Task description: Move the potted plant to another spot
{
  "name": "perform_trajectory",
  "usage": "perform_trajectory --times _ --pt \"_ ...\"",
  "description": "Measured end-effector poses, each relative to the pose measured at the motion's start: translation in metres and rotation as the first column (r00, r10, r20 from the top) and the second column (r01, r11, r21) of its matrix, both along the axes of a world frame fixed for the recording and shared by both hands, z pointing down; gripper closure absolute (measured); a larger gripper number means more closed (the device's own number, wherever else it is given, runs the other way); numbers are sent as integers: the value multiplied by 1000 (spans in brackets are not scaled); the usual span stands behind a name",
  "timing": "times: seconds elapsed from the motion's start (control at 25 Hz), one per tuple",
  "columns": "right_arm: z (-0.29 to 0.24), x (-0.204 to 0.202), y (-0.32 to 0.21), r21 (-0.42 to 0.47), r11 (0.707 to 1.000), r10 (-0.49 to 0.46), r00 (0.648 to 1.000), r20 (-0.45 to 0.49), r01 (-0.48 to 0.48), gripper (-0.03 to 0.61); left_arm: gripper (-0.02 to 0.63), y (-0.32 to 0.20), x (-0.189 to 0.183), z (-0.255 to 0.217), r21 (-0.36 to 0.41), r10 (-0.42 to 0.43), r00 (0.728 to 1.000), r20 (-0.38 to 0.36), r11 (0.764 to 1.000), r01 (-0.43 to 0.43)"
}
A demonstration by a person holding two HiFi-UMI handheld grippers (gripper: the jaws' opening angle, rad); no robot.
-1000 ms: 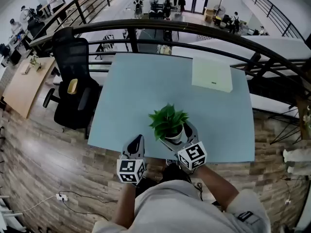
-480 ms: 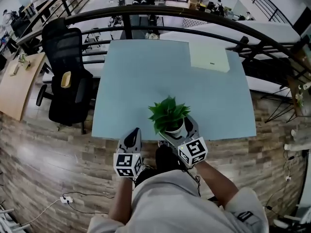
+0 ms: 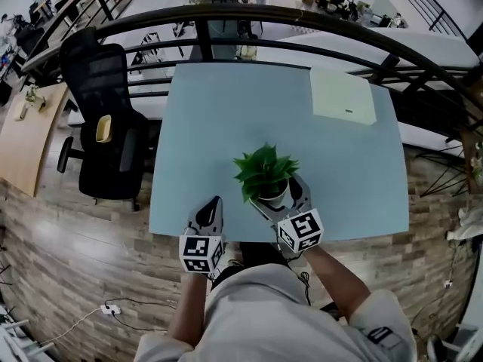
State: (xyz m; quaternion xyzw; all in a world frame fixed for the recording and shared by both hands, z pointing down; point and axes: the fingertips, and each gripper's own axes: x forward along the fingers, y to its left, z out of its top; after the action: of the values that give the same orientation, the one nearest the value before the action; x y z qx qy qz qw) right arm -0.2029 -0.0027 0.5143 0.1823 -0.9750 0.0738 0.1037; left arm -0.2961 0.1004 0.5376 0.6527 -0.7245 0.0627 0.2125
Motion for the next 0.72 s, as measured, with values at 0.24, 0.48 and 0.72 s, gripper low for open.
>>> perform_trajectory --times 0.24,0.48,0.72 --pt "29 -46 -64 -42 999 -18 999 -28 17 78 601 -50 -40 24 -62 -41 999 -16 997 40" --pt "58 -71 -120 -90 996 -9 998 -58 4 77 601 -80 -60 55 -140 -69 997 -46 988 62" --pt "84 -95 -162 -97 995 -12 996 -85 3 77 601 -105 -72 78 -179 -90 994 -59 981 78"
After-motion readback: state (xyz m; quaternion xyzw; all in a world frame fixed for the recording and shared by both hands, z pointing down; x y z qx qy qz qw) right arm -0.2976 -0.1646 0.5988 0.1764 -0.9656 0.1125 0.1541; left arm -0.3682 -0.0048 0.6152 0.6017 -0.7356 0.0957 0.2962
